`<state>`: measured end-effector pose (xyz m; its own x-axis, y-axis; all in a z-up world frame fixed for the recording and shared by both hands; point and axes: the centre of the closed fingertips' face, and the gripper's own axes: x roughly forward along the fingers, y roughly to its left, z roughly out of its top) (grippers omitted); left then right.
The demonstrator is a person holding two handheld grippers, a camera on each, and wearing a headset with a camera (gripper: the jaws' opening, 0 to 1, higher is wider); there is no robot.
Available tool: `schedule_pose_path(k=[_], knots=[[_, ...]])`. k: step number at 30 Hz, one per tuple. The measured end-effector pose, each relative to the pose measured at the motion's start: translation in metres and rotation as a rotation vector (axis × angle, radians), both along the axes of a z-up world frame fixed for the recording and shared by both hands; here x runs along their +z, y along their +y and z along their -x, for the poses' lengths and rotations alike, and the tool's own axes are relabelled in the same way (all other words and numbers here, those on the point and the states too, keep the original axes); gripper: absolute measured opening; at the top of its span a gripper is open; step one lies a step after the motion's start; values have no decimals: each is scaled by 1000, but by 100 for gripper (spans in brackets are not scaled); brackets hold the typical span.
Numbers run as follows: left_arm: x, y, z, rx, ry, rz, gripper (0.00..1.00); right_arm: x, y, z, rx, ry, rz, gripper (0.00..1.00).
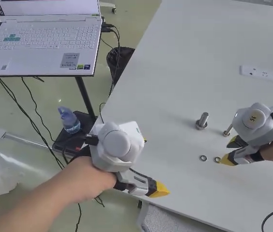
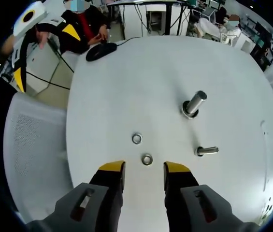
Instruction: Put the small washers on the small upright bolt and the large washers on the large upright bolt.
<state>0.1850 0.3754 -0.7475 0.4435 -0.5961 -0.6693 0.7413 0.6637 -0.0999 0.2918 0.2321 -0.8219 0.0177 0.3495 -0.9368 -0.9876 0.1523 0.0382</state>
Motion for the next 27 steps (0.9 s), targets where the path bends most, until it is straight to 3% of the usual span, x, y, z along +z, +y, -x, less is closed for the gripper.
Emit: schedule_pose_path(k=[6, 20, 27], knots=[[1, 1, -2, 16, -11, 9, 83, -8, 1, 0, -3, -8, 3, 33], [-1, -5, -7, 21, 3, 44, 89, -36, -2, -7, -35, -20, 20, 29], [-1, -4, -9, 35, 5, 60, 92, -43, -1, -6, -37, -24, 24, 28]])
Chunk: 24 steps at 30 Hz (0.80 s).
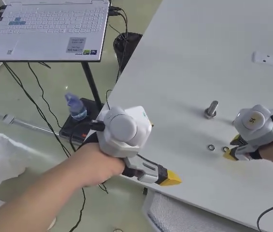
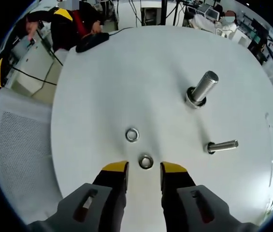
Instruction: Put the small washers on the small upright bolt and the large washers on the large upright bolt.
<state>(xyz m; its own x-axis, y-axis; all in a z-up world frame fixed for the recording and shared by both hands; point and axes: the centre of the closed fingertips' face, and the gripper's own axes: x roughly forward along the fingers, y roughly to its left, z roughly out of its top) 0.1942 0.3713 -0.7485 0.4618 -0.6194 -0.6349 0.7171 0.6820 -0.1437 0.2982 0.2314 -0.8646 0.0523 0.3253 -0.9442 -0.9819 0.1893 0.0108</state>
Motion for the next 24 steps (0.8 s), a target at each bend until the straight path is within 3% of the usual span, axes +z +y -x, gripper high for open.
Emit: schedule_pose_path(k=[21, 24], knots=[[-9, 3, 2, -16, 26, -15, 87, -3, 0, -3, 16, -24, 32, 23], [-10, 3, 3, -18, 26, -17, 86, -3, 0, -3, 18, -26, 40, 18]])
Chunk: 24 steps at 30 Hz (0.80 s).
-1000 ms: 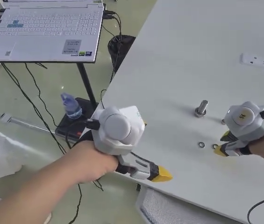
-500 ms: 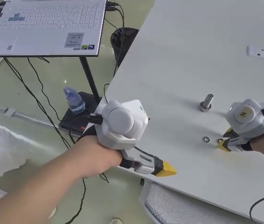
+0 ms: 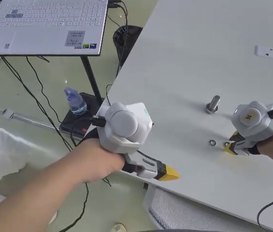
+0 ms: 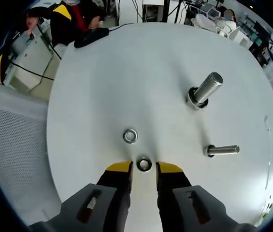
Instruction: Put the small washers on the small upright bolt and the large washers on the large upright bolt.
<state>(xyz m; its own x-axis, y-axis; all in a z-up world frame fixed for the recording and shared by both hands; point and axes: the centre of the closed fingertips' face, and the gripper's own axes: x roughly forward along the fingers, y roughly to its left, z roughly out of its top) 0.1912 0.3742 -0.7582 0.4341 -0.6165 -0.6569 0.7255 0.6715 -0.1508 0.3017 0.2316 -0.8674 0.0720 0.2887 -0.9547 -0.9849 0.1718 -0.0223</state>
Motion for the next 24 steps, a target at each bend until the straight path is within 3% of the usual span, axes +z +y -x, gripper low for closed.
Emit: schedule_pose_path(k=[7, 16, 24], knots=[[-1, 0, 0, 4, 3, 2, 85, 0, 0, 1, 6, -3, 18, 15], [-1, -1, 0, 1, 2, -1, 83, -1, 1, 1, 43, 23, 162, 14], [0, -3, 0, -2, -3, -1, 82, -1, -1, 2, 59, 12, 173, 13]])
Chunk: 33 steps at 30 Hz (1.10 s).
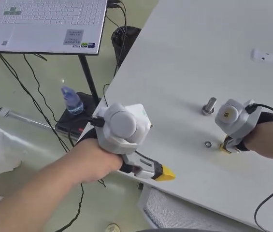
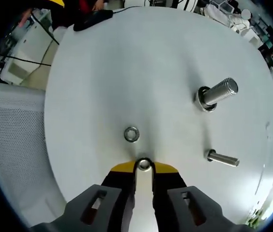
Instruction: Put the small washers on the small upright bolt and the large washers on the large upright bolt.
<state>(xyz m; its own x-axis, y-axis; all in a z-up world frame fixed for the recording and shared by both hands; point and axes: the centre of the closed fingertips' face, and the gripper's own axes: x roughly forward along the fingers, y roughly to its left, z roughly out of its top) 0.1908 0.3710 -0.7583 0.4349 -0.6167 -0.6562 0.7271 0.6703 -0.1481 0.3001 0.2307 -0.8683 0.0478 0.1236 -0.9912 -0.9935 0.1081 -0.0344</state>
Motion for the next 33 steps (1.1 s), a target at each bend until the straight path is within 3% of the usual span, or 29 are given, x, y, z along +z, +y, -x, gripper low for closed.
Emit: schedule_pose_path(k=[8, 22, 33], knots=[[2, -3, 1, -6, -5, -6, 81, 2, -1, -3, -31, 15, -32, 12], [4, -6, -1, -19, -14, -15, 80, 10, -7, -9, -51, 22, -38, 12], [2, -4, 5, -17, -11, -13, 80, 20, -24, -12, -89, 33, -40, 12]])
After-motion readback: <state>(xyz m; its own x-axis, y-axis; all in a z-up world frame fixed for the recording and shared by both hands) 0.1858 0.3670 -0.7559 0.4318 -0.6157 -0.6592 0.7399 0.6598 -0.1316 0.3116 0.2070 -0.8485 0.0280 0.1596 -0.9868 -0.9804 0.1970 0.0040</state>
